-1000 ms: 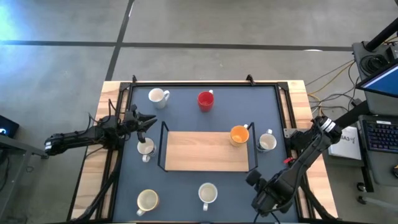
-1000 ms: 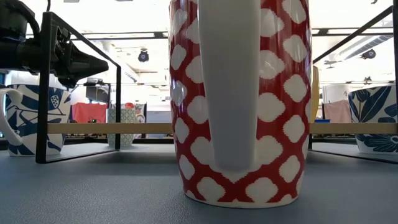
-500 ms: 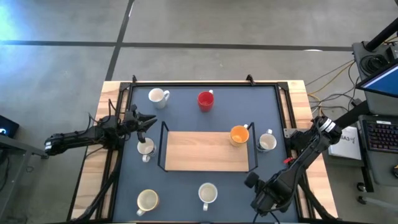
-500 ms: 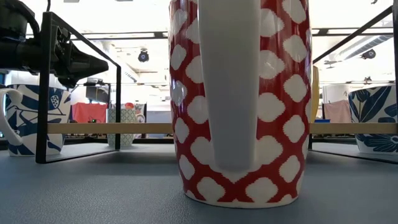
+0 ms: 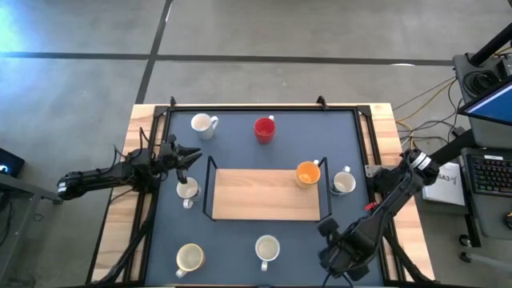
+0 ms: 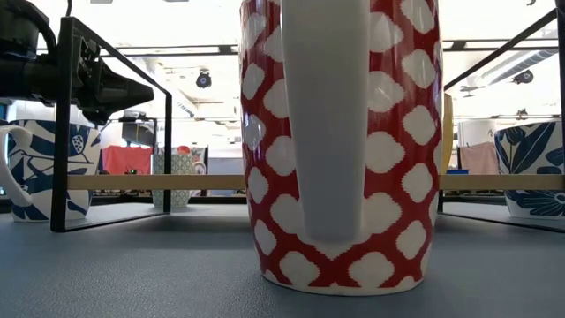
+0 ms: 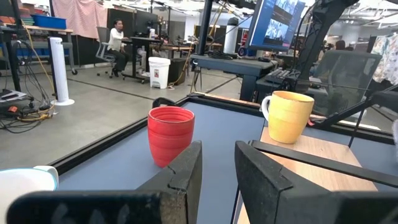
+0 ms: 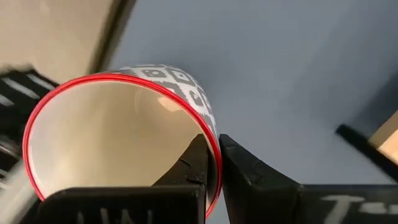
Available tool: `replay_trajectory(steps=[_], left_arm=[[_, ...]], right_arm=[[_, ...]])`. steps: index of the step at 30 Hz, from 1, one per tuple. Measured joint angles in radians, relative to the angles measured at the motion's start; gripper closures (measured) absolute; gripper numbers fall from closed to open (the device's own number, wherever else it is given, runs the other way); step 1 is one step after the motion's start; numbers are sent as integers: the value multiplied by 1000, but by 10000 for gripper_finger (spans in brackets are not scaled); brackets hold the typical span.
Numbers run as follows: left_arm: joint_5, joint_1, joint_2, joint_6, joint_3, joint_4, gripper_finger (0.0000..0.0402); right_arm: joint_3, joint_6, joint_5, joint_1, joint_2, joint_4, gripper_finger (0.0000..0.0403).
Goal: Place coffee mugs
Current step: Put the gray cup on the shelf aligned with the other yellow cup
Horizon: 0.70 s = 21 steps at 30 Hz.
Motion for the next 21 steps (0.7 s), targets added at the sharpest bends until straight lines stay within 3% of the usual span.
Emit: replay_trajectory(steps=[9,15,21], left_arm=[[0,0,0,0,0,0,323],[0,0,0,0,0,0,323],[0,0,0,0,0,0,323]], right_arm=[[35,350,8,-38,0,37,390],[48,462,47,-70,0,91,390],[71,472,63,-122,-1,88,390]])
